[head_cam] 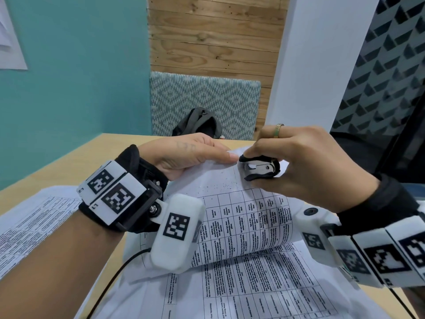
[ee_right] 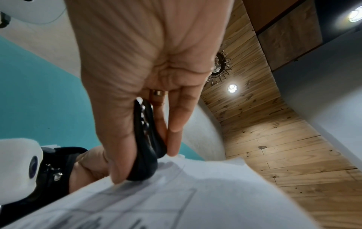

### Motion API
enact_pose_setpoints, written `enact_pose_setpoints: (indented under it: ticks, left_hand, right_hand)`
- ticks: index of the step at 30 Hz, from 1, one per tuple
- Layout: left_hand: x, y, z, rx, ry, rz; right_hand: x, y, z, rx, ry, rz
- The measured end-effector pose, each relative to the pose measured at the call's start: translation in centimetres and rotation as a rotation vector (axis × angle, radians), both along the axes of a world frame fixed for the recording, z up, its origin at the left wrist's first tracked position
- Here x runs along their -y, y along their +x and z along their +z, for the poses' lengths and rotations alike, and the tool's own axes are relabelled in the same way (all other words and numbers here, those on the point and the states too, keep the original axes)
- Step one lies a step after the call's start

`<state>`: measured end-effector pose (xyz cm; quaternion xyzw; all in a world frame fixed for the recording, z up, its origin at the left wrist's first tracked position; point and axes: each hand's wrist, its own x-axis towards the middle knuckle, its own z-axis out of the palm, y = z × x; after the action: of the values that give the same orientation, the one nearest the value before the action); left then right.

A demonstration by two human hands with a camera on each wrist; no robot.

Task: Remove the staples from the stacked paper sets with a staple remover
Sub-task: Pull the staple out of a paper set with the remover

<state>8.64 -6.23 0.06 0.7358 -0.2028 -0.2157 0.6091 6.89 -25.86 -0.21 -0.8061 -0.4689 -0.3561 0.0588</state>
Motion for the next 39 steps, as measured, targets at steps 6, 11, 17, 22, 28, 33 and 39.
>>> enact_pose_setpoints:
  ticks: [6, 11, 17, 22, 28, 33, 39]
  left_hand:
    - [-0.3, 0.0, 0.0, 0.01, 0.026, -0.021]
    - [-0.1, 0.1, -0.1, 0.03, 0.024, -0.04]
    - [-0.5, 0.4, -0.3, 0.014, 0.008, -0.056]
    - [-0.3, 0.7, -0.8, 0.198, 0.134, -0.015]
    - [-0.5, 0.7, -1.0, 0.264, 0.06, -0.059]
    - [-0.4, 0.7, -0.8, 0.301, -0.002, -0.059]
    - [-0.1, 0.5, -0.9, 0.281, -0.039, -0.048]
  right_hand:
    - [-0.1, -0.2, 0.0, 0.027, 0.003, -0.002]
    - [-0.2, -0.4, 0.0, 0.043, 0.007, -0.013]
    - [0.2, -0.3, 0.3, -0.051, 0.065, 0.011]
    - [-0.1, -0.5, 0.1, -0.103, 0.083, 0.016]
    - [-0.2, -0.6, 0.2, -0.183, 0.183, 0.064]
    - [0.2, -0.6, 0.6, -0.297, 0.313, 0.137]
    - [0.6, -0.6, 0.9, -0.366, 0.379, 0.183]
